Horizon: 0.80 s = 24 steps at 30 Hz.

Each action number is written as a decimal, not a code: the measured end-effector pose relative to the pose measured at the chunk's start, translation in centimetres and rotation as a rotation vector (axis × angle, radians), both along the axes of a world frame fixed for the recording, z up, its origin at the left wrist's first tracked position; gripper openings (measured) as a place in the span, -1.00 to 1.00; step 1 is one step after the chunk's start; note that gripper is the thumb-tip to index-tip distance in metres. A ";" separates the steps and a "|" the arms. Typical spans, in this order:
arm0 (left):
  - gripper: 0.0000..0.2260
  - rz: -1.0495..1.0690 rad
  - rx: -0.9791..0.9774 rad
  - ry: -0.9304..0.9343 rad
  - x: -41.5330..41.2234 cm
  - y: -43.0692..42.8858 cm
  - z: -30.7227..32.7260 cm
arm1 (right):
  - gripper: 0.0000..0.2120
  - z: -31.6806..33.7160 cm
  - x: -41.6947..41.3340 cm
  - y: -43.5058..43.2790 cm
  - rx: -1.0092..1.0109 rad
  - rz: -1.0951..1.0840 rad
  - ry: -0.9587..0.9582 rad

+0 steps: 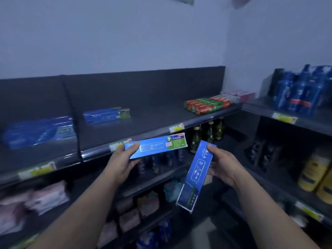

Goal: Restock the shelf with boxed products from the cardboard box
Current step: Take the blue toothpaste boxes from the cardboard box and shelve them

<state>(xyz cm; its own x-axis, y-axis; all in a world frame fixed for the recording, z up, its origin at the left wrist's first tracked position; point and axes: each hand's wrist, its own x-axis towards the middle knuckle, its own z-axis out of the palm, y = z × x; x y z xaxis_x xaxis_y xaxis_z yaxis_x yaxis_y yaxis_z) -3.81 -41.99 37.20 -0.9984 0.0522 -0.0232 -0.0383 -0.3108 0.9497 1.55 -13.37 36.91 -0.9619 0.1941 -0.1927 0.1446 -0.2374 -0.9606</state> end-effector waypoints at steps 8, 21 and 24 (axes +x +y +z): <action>-0.82 0.243 0.080 -0.004 -1.9 -10.2 2.2 | -0.75 3.7 -6.6 -10.0 -0.139 -0.122 0.006; -0.89 0.411 0.102 0.022 -10.3 -14.8 4.6 | -0.31 8.8 -18.9 -15.7 -0.126 0.057 0.059; -0.91 0.455 0.056 0.023 -13.2 -14.9 5.3 | -0.52 9.8 -22.4 -15.9 -0.193 0.080 0.062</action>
<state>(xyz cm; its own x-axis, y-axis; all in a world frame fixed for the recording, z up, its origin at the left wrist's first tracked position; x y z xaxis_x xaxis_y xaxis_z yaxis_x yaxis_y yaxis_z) -17.05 -56.94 42.51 -0.9201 -0.3916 -0.0101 0.1354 -0.3419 0.9299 -20.89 -29.25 46.75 -0.9839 0.0817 -0.1590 0.1127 -0.4075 -0.9062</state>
